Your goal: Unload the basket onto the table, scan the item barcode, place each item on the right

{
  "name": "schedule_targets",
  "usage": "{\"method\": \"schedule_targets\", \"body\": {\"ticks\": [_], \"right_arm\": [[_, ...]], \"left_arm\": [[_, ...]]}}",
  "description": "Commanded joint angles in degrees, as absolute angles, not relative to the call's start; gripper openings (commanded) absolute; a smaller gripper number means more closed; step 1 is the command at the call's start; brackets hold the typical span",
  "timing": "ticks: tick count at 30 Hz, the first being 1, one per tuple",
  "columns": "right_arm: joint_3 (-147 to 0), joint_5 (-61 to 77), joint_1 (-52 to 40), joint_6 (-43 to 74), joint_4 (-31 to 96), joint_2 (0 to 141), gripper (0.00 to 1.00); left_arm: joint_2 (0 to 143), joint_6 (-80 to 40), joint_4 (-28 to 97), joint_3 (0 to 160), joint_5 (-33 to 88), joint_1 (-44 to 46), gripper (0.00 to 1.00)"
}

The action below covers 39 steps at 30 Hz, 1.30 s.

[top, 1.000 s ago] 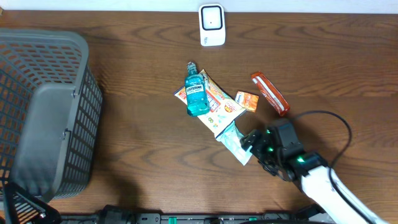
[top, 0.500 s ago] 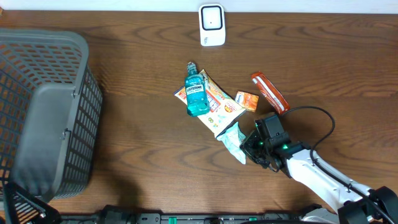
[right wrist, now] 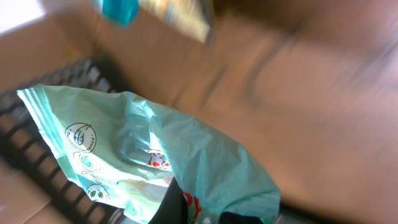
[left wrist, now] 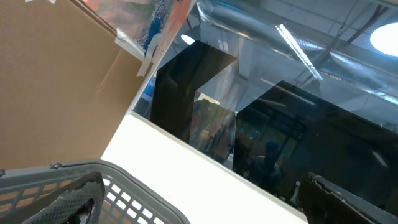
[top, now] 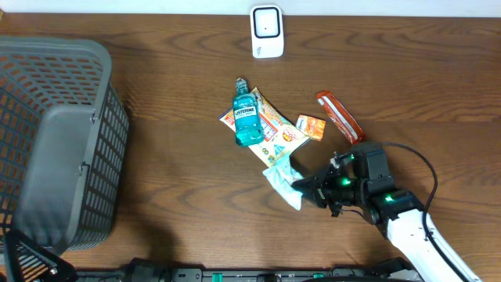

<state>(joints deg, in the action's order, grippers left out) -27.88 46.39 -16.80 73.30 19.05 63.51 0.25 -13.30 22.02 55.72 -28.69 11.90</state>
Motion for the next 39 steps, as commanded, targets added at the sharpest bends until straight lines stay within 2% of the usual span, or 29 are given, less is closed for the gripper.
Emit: {"method": "schedule_targets", "body": {"ticks": [1, 5, 9, 12, 16, 21, 25, 29, 30, 31, 33, 35, 36, 38, 39], "right_arm": [[-27.86, 61.91, -16.45, 82.08, 19.11, 62.81, 0.01], [-27.86, 63.18, -16.60, 87.94, 20.64, 62.81, 0.02], [-27.86, 59.09, -16.58, 102.30, 24.97, 62.98, 0.02], [-27.83, 54.70, -16.60, 117.67, 27.29, 63.02, 0.02], [-27.86, 52.25, -15.25, 117.54, 21.78, 63.02, 0.02], [-27.83, 49.78, -15.14, 117.12, 23.07, 63.24, 0.02], [-27.83, 34.11, -17.17, 100.66, 28.53, 63.40, 0.01], [-27.83, 24.23, -19.42, 95.18, 32.21, 63.44, 0.01], [-27.83, 21.56, -19.86, 92.79, 32.12, 63.44, 0.07], [-27.83, 19.20, -20.25, 90.06, 32.12, 63.44, 0.18], [-27.83, 15.90, -20.73, 83.55, 32.14, 63.44, 0.46], [-27.83, 14.46, -20.95, 76.62, 32.10, 63.44, 0.49], [-27.83, 14.39, -20.95, 73.82, 31.90, 63.44, 0.53], [-27.86, 14.50, -20.95, 70.00, 31.03, 63.40, 0.71], [-27.94, 15.44, -20.95, 67.59, 29.80, 63.18, 0.75]], "left_arm": [[0.16, -12.80, 21.56, 55.57, -29.19, 12.14, 0.99], [0.16, -12.80, 21.56, 55.57, -29.19, 12.14, 0.99], [0.16, -12.80, 21.56, 55.57, -29.19, 12.14, 0.99], [0.16, -12.80, 21.56, 55.57, -29.19, 12.14, 0.99], [0.16, -12.80, 21.56, 55.57, -29.19, 12.14, 0.99], [0.16, -12.80, 21.56, 55.57, -29.19, 12.14, 0.99], [0.16, -12.80, 21.56, 55.57, -29.19, 12.14, 0.99], [0.16, -12.80, 21.58, 55.57, -29.19, 12.14, 0.99], [0.16, -12.80, 21.58, 55.57, -29.19, 12.14, 0.99], [0.16, -12.80, 21.58, 55.57, -29.19, 12.14, 0.99], [0.16, -12.80, 21.58, 55.57, -29.19, 12.14, 0.99], [0.16, -12.80, 21.58, 55.57, -29.19, 12.14, 0.99], [0.16, -12.80, 21.58, 55.57, -29.19, 12.14, 0.99], [0.16, -12.80, 21.58, 55.57, -29.19, 12.14, 0.99], [0.16, -12.80, 21.58, 55.57, -29.19, 12.14, 0.99]]}}
